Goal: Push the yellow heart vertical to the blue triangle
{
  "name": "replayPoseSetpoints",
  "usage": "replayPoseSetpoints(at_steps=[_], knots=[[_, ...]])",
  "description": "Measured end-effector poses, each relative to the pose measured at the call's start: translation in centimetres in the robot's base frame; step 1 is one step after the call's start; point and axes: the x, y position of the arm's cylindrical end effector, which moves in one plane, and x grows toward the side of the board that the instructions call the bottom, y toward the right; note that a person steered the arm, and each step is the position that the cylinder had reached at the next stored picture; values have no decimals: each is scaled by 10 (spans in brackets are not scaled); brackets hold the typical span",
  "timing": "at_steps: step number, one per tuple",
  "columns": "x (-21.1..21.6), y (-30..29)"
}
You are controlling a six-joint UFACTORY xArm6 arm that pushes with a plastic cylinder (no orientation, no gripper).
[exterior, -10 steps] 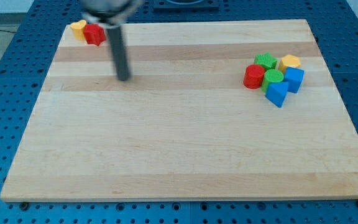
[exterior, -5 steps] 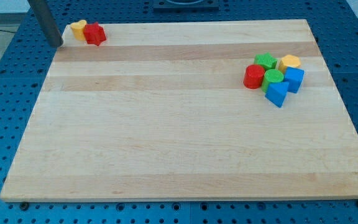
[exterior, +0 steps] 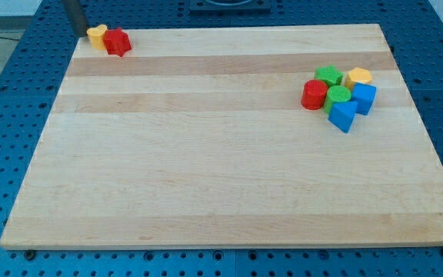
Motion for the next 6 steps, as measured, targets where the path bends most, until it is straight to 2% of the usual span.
replayPoseSetpoints(at_steps=[2,6], knots=[[8,30],[174,73]])
